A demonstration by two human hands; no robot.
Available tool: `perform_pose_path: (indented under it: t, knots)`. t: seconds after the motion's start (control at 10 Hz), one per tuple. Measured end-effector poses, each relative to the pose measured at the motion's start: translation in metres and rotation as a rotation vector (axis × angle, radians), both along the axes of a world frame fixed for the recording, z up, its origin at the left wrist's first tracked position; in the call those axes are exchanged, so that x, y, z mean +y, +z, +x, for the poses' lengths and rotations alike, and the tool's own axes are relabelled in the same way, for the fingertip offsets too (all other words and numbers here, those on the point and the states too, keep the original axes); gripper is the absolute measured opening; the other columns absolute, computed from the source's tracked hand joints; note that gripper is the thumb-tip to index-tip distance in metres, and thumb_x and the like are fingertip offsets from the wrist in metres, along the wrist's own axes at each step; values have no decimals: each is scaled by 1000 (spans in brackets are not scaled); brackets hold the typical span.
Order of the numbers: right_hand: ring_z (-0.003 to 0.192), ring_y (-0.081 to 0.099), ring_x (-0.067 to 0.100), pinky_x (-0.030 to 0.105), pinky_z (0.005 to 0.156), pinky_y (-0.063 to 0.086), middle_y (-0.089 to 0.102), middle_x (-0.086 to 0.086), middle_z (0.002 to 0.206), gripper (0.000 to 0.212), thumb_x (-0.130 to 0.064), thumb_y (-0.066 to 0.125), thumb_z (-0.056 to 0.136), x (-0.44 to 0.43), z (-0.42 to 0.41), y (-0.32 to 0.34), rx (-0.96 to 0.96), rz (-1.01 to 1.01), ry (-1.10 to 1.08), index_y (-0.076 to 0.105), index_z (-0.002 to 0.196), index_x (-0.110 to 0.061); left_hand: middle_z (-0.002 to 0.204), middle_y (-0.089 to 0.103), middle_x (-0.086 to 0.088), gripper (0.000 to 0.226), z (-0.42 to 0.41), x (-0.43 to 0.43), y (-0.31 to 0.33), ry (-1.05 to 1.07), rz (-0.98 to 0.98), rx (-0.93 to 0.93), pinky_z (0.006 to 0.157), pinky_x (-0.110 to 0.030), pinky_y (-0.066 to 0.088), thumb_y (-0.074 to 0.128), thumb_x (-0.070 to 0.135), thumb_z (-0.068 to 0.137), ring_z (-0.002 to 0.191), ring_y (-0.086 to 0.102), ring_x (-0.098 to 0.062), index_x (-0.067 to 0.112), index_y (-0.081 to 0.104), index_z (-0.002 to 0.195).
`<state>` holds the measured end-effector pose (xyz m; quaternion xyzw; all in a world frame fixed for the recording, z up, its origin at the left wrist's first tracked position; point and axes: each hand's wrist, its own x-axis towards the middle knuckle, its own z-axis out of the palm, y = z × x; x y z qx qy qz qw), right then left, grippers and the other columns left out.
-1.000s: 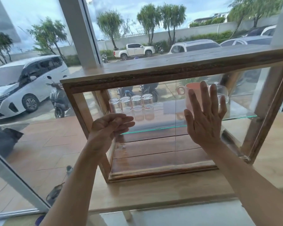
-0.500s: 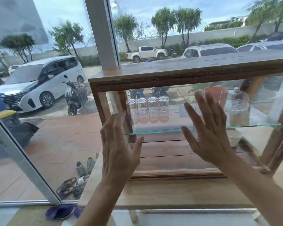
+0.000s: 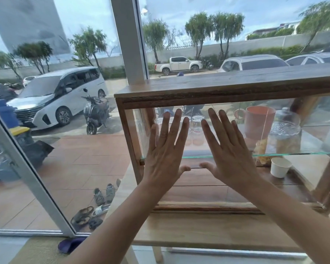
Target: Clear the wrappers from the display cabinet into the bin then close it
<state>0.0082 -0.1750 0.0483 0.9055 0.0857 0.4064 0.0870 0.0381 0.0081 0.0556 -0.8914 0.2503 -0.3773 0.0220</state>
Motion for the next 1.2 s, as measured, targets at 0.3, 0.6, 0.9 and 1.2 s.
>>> perform_pose_path:
  t: [0.3, 0.6, 0.9, 1.2]
  knots:
    - [152, 2, 37, 52, 122, 14, 1, 16, 164, 121, -52, 81, 63, 9, 0, 3, 18, 4, -11, 15, 155, -11, 167, -4, -11, 135, 3, 4, 0, 40, 2, 0, 123, -52, 7, 81, 62, 59, 154, -4, -33, 13, 5, 159]
    - [152, 4, 37, 52, 122, 15, 3, 17, 163, 122, -54, 81, 61, 22, 2, 4, 11, -2, -21, 17, 155, -10, 167, -8, -9, 135, 6, 15, 2, 58, -3, 5, 123, -47, -5, 81, 61, 59, 154, -4, -31, 14, 4, 159]
    - [152, 7, 37, 51, 121, 16, 6, 17, 163, 122, -55, 82, 59, 34, 5, 4, -1, -15, -22, 20, 154, -10, 164, -17, -9, 134, 8, 27, 0, 57, -9, 5, 122, -46, -9, 80, 61, 61, 154, -6, -32, 11, 3, 158]
    - [152, 3, 36, 53, 121, 11, 7, 10, 165, 118, -56, 79, 64, 41, 3, 5, -15, -28, 79, 18, 155, -14, 166, -5, -16, 120, 2, 40, -9, -62, -164, -17, 124, -50, 10, 84, 37, 71, 154, -4, -34, 10, 6, 158]
